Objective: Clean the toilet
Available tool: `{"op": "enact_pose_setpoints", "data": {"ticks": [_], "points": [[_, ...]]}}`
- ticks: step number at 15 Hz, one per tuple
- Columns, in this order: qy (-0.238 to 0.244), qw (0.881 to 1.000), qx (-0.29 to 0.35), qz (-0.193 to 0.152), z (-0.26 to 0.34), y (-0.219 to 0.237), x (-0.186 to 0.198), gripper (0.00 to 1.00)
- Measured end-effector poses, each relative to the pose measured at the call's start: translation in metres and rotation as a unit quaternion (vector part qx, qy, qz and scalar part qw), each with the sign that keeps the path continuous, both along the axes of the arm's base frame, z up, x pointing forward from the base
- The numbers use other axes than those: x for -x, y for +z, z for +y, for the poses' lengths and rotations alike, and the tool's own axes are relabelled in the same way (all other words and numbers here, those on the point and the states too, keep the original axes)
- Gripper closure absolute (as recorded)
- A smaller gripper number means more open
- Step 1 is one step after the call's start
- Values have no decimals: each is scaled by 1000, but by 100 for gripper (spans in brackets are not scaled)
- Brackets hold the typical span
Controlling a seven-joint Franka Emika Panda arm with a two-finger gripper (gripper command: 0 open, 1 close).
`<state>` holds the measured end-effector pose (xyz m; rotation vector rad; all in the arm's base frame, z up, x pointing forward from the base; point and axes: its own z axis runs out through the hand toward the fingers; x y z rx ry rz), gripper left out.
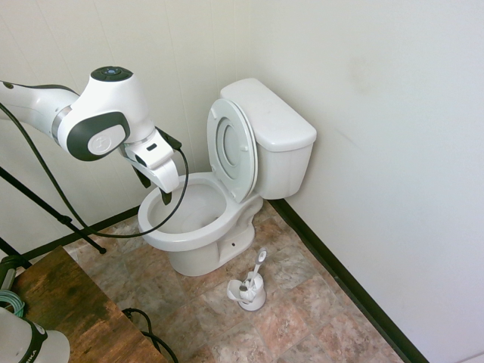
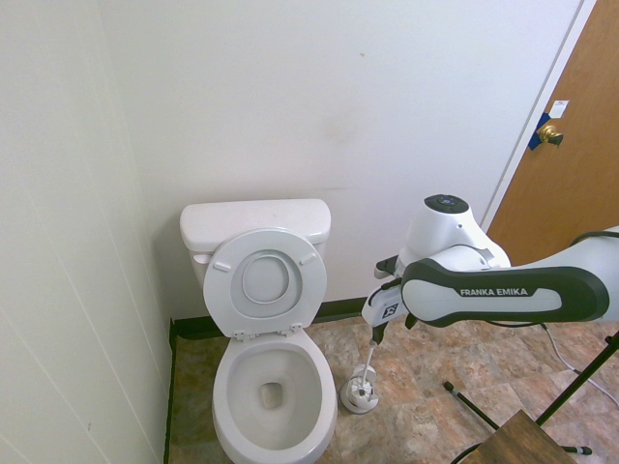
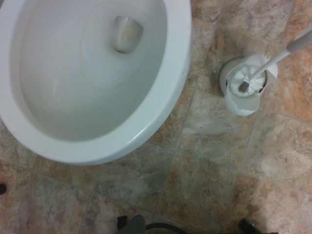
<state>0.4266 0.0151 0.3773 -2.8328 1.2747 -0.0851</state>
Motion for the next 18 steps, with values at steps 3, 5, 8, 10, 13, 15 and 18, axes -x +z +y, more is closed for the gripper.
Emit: {"op": "enact_pose_setpoints", "data": {"ticks": [3, 5, 8, 10, 13, 15, 18], "points": [[-1, 1000, 6, -2, -5, -3, -4, 0], [-21, 1000, 10, -9, -29, -17, -21, 0], [-73, 997, 8, 2, -80, -60, -61, 0], [-102, 995, 4, 20, -103, -94, -89, 0], [-134, 990, -5, 33, -124, -143, -125, 0], [-145, 989, -8, 32, -135, -169, -158, 0], [-166, 986, -4, 30, -151, -177, -172, 0]]}}
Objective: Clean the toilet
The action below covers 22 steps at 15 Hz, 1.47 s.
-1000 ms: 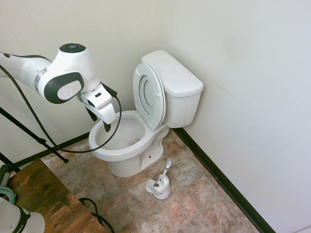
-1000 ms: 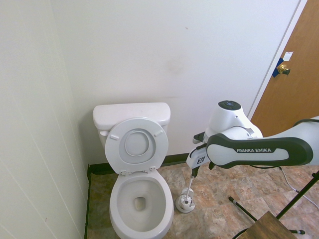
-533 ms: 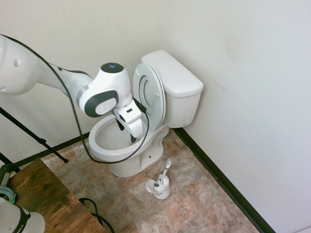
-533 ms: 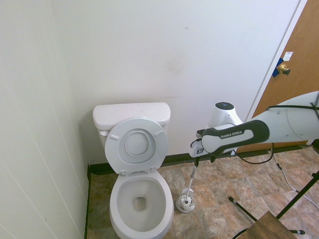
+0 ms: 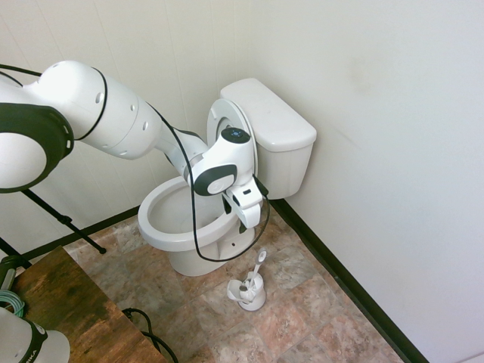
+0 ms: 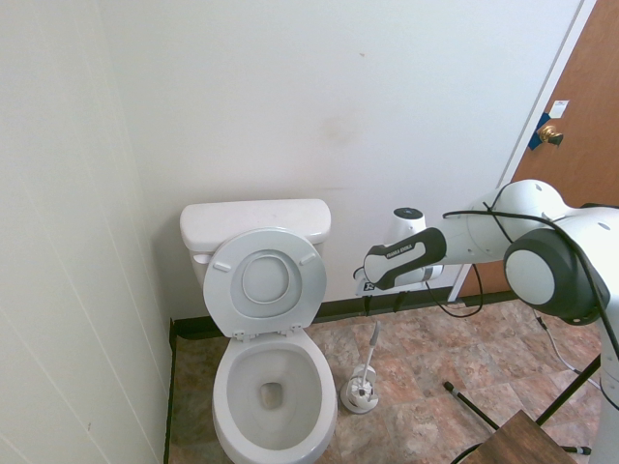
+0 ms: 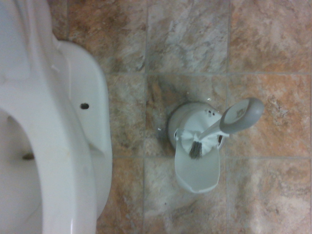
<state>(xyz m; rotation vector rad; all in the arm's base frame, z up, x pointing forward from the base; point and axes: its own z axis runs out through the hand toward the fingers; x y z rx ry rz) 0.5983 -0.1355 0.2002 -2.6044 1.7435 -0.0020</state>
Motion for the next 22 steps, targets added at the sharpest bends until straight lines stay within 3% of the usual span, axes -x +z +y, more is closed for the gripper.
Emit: {"op": "enact_pose_setpoints", "data": {"ticks": [6, 14, 15, 22], "points": [[-53, 998, -10, 30, -43, -119, -40, 0], [-87, 994, -22, 55, -67, -185, -51, 0], [-88, 994, -22, 55, -67, -188, -54, 100], [-97, 993, -32, 63, -69, -207, -66, 100]]}}
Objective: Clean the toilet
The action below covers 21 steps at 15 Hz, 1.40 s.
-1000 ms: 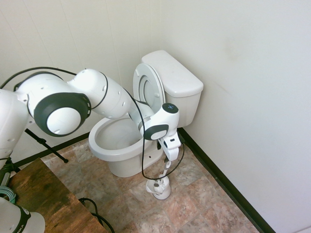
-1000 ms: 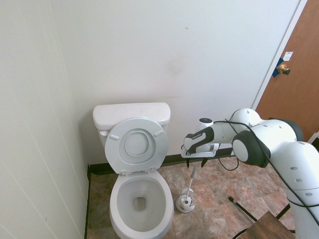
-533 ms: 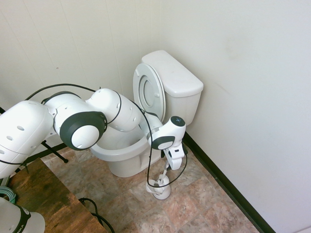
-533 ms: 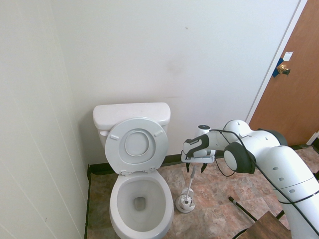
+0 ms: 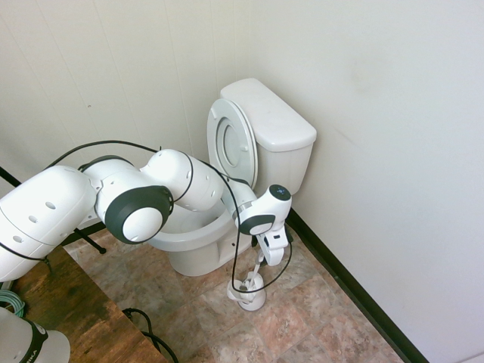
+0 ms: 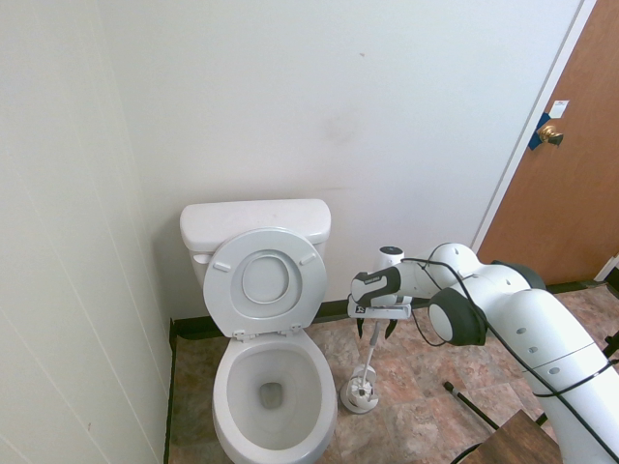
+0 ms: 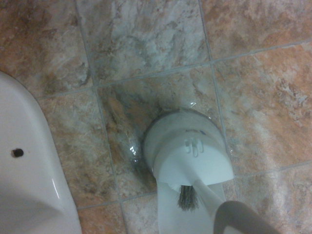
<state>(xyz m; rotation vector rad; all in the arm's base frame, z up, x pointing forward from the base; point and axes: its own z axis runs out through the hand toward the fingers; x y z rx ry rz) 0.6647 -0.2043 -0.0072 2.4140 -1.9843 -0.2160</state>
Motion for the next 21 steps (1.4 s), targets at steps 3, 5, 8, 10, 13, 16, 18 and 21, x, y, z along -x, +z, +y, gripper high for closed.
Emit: {"op": "enact_pose_setpoints", "data": {"ticks": [3, 5, 8, 10, 13, 16, 18, 21], "points": [[-4, 1000, -3, 0, -3, 0, -4, 100], [-4, 1000, -4, -1, -3, 1, -6, 100], [-5, 1000, -6, 0, -4, 0, -10, 100], [-4, 1000, -7, 0, -4, 1, -11, 100], [-6, 1000, -7, 0, -8, -2, -12, 100], [2, 1000, -4, -9, -10, -2, -13, 100], [17, 999, 5, -28, -11, -4, -14, 100], [41, 997, 22, -63, -12, -7, -9, 100]]}}
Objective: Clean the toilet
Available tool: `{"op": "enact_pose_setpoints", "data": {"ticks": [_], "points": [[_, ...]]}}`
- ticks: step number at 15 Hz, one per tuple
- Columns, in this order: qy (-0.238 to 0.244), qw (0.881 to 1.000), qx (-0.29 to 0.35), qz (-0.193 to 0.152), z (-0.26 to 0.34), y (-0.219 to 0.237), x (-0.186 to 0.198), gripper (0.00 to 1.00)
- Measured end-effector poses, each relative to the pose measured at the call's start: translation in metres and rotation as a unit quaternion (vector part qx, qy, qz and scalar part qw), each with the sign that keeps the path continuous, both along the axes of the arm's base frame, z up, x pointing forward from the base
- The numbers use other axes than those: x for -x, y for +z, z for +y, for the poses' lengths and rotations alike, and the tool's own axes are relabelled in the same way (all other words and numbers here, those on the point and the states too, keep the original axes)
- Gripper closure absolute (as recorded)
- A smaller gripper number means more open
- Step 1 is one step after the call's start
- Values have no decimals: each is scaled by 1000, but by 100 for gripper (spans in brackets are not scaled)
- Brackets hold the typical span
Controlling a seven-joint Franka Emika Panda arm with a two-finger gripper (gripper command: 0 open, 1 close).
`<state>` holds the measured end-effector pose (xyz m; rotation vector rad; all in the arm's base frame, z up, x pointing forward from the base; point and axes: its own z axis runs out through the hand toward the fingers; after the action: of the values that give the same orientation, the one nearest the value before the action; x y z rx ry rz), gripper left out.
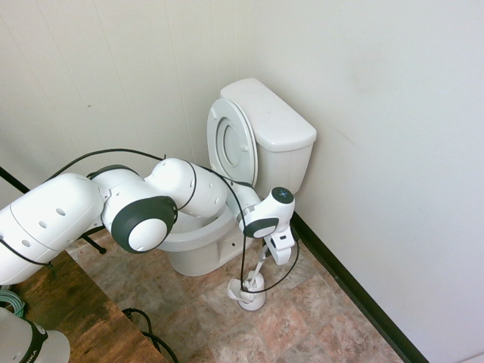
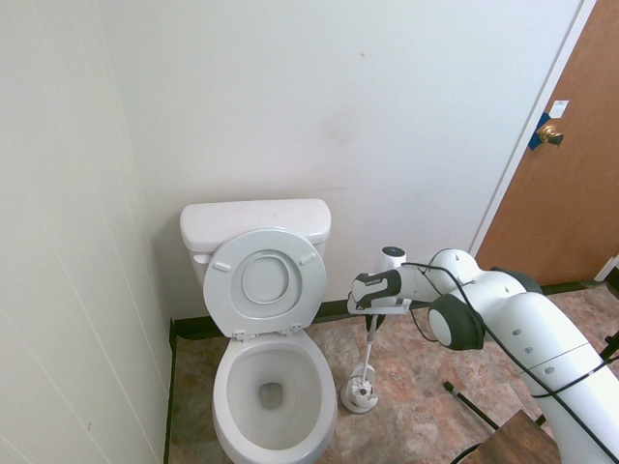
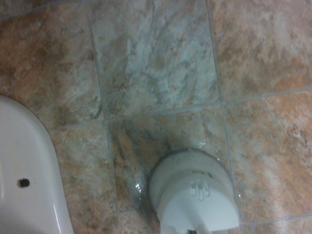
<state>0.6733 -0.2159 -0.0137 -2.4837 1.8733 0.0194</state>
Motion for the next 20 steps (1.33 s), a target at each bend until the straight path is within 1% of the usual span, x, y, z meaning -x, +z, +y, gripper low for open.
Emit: {"op": "enact_pose_setpoints", "data": {"ticks": [6, 15, 18, 20], "points": [[20, 999, 7, -27, 10, -1, 34, 100], [33, 999, 2, -39, 42, 0, 106, 100], [37, 998, 2, -44, 48, 10, 128, 100], [41, 998, -1, -52, 49, 32, 142, 100]]}}
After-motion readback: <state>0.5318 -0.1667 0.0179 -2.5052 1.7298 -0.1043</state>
